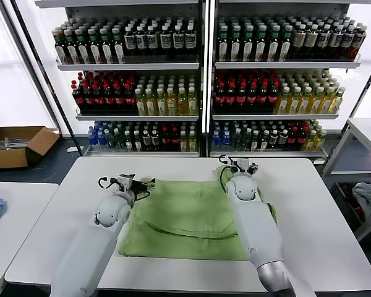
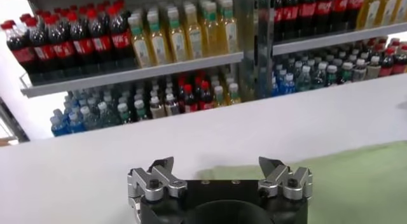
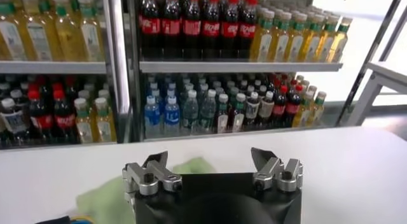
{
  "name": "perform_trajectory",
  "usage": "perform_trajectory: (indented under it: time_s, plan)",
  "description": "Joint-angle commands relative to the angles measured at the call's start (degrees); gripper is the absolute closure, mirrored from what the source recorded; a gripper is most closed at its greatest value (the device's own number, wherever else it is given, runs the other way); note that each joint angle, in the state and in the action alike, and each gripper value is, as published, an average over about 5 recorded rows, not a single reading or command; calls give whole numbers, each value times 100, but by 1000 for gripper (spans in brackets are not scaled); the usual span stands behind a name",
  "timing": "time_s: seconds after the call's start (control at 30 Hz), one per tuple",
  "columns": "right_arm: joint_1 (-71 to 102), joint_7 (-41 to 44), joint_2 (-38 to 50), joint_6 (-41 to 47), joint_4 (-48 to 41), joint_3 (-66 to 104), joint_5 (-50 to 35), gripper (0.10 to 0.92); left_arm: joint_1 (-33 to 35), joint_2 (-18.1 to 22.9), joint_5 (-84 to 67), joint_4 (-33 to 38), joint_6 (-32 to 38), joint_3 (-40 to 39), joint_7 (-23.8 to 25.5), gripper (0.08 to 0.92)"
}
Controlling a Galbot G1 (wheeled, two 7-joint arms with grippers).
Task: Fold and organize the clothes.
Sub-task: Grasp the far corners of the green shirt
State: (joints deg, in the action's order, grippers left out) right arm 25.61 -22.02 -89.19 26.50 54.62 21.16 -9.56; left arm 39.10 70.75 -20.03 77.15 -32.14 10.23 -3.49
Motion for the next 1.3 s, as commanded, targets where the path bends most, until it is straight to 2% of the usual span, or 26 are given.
perform_trajectory:
  time_s: [0.03,0.4,0.5,0.6,1.07,1.3]
  plan:
    - [-157,36,-39,-63,-393,31,16,203,-197,76,23,-478,11,-48,27,177]
    - [-31,47,-88,-44,-363,40,14,204,-123,74,24,-547,-22,-25,33,177]
    - [55,39,-94,-14,-296,33,16,227,-83,75,21,-520,-33,-21,34,190]
    - [139,33,-97,11,-221,32,13,295,-13,71,11,-445,-48,-32,50,248]
    - [561,141,-26,120,201,-32,-21,703,159,64,-13,-278,-34,-30,119,654]
    - [710,220,118,-113,699,-32,-215,892,260,53,-1,60,302,37,89,851]
